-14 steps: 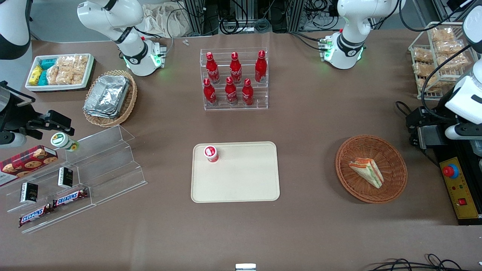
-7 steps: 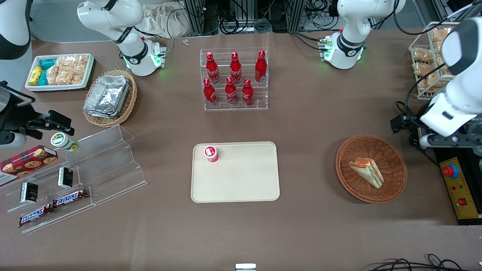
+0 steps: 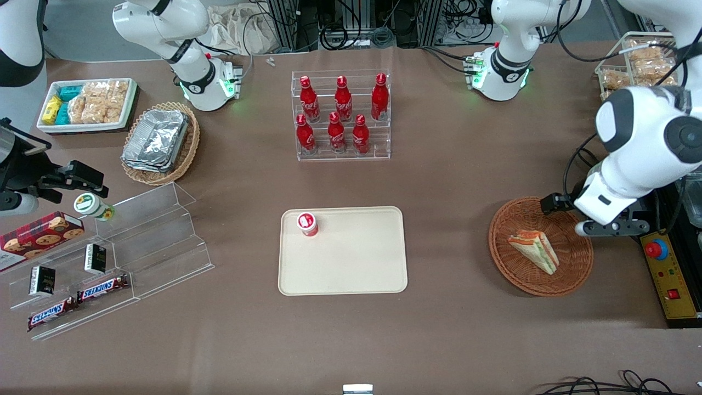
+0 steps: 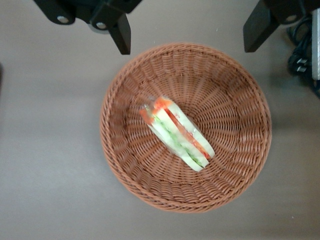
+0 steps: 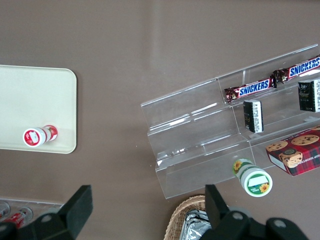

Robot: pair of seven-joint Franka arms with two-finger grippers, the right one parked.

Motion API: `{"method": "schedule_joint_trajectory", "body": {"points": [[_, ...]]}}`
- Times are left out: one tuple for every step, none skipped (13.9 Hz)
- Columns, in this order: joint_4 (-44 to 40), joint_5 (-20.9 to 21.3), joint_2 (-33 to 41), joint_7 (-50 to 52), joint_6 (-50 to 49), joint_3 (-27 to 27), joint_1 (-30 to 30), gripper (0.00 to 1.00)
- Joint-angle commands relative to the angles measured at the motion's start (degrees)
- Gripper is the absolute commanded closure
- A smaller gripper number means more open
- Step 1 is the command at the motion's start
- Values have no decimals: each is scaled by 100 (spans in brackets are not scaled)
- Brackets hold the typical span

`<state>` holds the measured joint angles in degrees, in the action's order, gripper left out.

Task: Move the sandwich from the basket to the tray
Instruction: 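Lower the open left gripper around the wrapped sandwich and close it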

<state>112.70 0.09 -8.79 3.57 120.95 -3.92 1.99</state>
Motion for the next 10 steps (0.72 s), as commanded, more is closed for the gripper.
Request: {"method": "schedule_joint_trajectory", "body": {"points": [[59,-87,-341,204,454,5,65,0],[59,-105,-421,502,560,5,65,0],[59,-123,-491,757,657,5,65,0],[50,-123,-622,986,701,5,65,0],[50,-123,-693,1240,797,5,65,0],[59,-123,-790,1600,885,5,65,0],[33,-132,-878,2030,956,5,65,0],[32,-132,-922,2469,1096,-4,65,0],[24,-140,-983,2908,1236,-21,74,1],[15,-175,-1036,3226,1334,-30,74,1]]}}
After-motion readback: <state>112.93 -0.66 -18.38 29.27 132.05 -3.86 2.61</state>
